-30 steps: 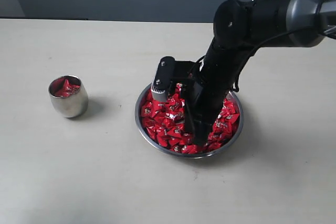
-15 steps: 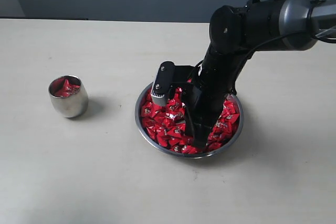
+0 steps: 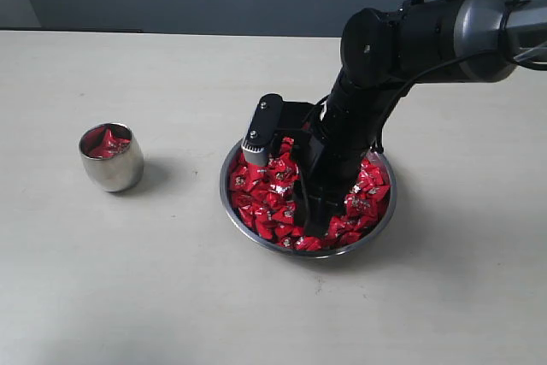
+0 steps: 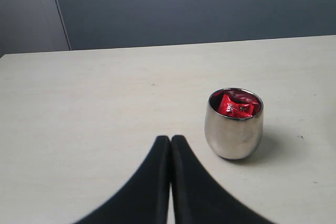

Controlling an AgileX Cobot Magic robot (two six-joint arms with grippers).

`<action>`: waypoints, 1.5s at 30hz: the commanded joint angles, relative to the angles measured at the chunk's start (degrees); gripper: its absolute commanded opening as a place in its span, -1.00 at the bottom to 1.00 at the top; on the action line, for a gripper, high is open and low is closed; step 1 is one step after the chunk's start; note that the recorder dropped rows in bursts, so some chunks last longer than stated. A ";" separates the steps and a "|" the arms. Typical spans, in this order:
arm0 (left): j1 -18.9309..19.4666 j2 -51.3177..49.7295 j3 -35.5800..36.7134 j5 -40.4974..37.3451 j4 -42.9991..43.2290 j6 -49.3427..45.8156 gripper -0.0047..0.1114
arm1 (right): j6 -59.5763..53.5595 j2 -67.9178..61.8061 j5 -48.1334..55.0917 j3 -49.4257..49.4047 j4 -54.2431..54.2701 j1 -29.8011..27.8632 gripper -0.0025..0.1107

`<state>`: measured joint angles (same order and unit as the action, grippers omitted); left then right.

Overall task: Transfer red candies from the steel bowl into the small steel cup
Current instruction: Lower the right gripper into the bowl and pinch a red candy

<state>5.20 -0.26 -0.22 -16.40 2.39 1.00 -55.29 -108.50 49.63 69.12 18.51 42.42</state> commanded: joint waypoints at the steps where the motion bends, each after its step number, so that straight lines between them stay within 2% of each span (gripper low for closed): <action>1: -0.44 0.26 0.22 0.10 0.04 0.15 -0.91 | -0.02 -0.48 -0.79 -0.20 -0.01 0.01 -0.26; 20: -0.44 0.26 0.22 0.10 0.04 0.15 -0.91 | -0.02 -2.77 -0.79 -0.20 -0.39 0.01 -0.26; 22: -0.44 0.26 0.22 0.10 0.04 0.15 -0.91 | 0.09 -2.77 -1.27 -0.20 -0.39 0.01 -0.35; 25: -0.44 0.26 0.22 0.10 0.04 0.15 -0.91 | 0.07 -2.77 -1.40 -0.20 -0.39 0.01 -0.82; 27: -0.44 0.26 0.22 0.10 0.04 0.15 -0.91 | 0.07 -2.77 -1.40 -0.20 -0.50 0.01 -0.97; 36: -0.44 0.26 0.22 0.10 0.04 0.15 -0.91 | 0.78 -2.77 -0.78 -0.20 -2.35 0.01 -0.97; 45: -0.44 0.26 0.22 0.10 0.04 0.15 -0.91 | 9.60 1.50 -8.40 -0.10 -6.32 0.01 -0.97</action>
<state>5.20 -0.26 -0.22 -16.40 2.39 1.00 -48.21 -109.18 44.24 69.12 14.47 42.42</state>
